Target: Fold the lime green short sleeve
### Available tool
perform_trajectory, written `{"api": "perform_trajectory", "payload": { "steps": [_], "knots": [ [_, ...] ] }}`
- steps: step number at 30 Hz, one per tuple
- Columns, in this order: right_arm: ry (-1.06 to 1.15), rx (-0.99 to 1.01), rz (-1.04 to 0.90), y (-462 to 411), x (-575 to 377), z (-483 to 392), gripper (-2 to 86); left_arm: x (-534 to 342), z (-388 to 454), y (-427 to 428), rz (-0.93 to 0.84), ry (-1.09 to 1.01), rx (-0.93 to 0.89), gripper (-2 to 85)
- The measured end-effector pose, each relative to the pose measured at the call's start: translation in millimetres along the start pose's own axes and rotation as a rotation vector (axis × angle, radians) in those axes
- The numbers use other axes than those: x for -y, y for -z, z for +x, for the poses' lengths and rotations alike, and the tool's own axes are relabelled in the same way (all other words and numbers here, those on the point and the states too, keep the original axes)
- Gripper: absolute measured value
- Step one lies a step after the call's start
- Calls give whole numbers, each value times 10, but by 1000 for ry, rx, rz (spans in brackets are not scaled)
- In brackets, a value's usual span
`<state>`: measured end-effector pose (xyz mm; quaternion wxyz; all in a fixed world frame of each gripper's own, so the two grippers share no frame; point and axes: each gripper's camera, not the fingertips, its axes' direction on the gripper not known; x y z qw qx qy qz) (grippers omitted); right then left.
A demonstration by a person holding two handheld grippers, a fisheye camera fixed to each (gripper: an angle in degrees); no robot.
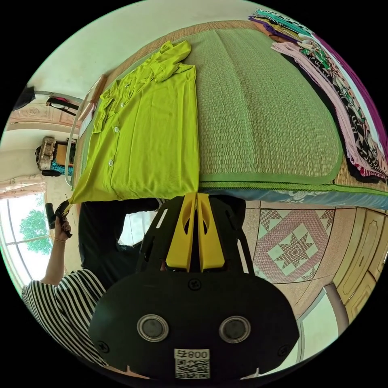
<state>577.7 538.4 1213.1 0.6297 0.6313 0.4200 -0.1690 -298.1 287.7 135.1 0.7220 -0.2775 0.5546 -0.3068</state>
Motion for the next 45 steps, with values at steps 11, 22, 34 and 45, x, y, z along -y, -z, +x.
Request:
{"api": "perform_trajectory", "payload": {
  "steps": [11, 22, 34, 45],
  "knots": [
    [93, 240, 119, 1049, -629, 290, 1, -130, 184, 442, 64, -23, -124, 10],
    [77, 414, 205, 1544, -1535, 685, 2, -292, 350, 909, 97, -69, -221, 10],
    [66, 462, 255, 1519, -1260, 980, 2, 410, 563, 774, 79, -100, -254, 9],
    [80, 440, 311, 1589, -397, 1147, 2, 1702, 796, 708, 129, -144, -221, 10]
  ]
}}
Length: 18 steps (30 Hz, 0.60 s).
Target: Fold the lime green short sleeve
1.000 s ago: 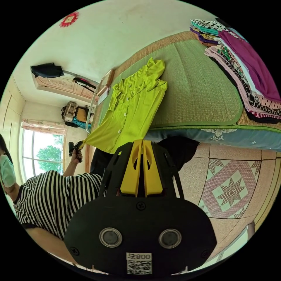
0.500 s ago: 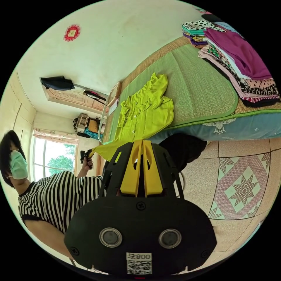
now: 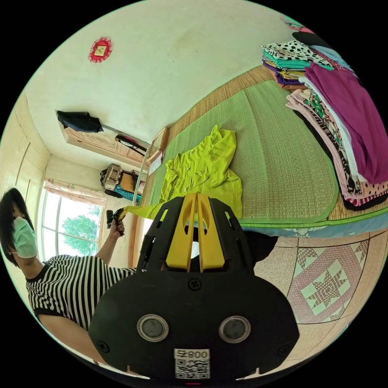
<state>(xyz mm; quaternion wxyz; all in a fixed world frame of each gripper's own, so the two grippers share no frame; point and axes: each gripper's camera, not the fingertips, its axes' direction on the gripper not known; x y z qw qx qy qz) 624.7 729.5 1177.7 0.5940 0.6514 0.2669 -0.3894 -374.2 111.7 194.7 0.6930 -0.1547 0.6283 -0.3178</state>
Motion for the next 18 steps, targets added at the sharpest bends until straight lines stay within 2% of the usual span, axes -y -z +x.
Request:
{"api": "perform_trajectory", "payload": {
  "steps": [12, 18],
  "knots": [
    [6, -35, -24, -678, 1595, 469, 1, 2094, -296, -748, 10, -22, 28, 11],
    [-45, -70, -107, -1304, 2312, 956, 2, 2961, -756, -1232, 2, 53, 54, 12]
  ]
}}
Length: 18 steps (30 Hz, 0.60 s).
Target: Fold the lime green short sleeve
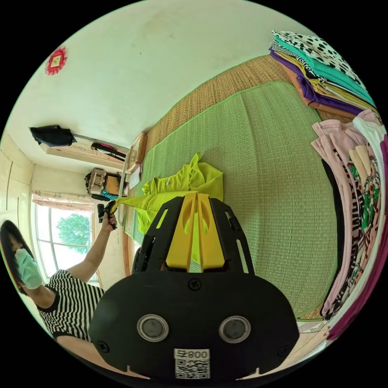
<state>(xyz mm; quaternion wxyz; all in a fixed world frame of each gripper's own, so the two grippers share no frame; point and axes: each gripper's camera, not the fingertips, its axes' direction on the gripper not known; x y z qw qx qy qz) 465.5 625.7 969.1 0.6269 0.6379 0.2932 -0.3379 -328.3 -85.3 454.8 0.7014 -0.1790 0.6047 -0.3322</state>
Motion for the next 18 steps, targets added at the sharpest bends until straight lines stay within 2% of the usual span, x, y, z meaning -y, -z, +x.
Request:
{"api": "perform_trajectory", "payload": {
  "steps": [10, 18],
  "knots": [
    [-106, 44, -106, -996, 773, 646, 4, 920, -826, -732, 6, 171, 66, 27],
    [-197, 131, 4, -1139, 812, 990, 7, 1233, -1124, -975, 109, 172, 97, 50]
  ]
}}
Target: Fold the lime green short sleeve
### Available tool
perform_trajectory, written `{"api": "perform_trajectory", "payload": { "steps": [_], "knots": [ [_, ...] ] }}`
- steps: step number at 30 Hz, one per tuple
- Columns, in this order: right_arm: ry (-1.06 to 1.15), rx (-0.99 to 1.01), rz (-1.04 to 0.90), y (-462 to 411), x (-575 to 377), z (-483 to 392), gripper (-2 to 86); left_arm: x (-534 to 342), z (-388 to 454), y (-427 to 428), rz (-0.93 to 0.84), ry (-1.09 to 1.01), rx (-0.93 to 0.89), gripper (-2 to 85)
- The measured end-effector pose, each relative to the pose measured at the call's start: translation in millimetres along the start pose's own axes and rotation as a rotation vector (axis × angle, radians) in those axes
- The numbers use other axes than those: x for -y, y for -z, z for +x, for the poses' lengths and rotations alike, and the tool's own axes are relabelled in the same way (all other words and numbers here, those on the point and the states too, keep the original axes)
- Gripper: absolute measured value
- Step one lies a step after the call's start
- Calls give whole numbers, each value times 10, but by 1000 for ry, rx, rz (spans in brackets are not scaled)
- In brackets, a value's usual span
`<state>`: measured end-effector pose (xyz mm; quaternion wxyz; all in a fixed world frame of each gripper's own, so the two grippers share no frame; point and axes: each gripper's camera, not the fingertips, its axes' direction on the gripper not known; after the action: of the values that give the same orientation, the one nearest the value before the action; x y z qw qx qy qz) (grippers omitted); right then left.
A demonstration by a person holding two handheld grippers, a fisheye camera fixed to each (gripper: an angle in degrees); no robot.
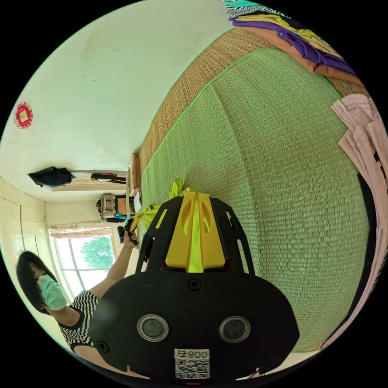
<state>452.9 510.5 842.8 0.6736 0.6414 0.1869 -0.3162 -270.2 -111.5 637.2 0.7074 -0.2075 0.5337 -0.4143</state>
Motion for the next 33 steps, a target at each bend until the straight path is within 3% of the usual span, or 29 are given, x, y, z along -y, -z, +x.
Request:
{"api": "perform_trajectory", "payload": {
  "steps": [6, 12, 16, 22, 27, 33],
  "knots": [
    [127, -48, 2, -220, -319, -290, 4, -113, 11, -266, -11, -85, -31, 44],
    [350, -216, -89, -974, -627, -995, 6, -314, 366, -1022, -220, -300, 12, 50],
    [460, -426, -122, -1532, -727, -1401, 18, -279, 595, -1507, -277, -428, 136, 52],
    [497, -584, -176, -2155, -721, -1477, 10, -216, 517, -2090, -325, -496, 359, 25],
    [472, -513, -151, -2094, -727, -1445, 8, -231, 338, -2073, -294, -450, 280, 33],
    [476, -462, -83, -1486, -1248, -1350, 35, -631, -90, -1394, -192, -389, 211, 76]
  ]
}}
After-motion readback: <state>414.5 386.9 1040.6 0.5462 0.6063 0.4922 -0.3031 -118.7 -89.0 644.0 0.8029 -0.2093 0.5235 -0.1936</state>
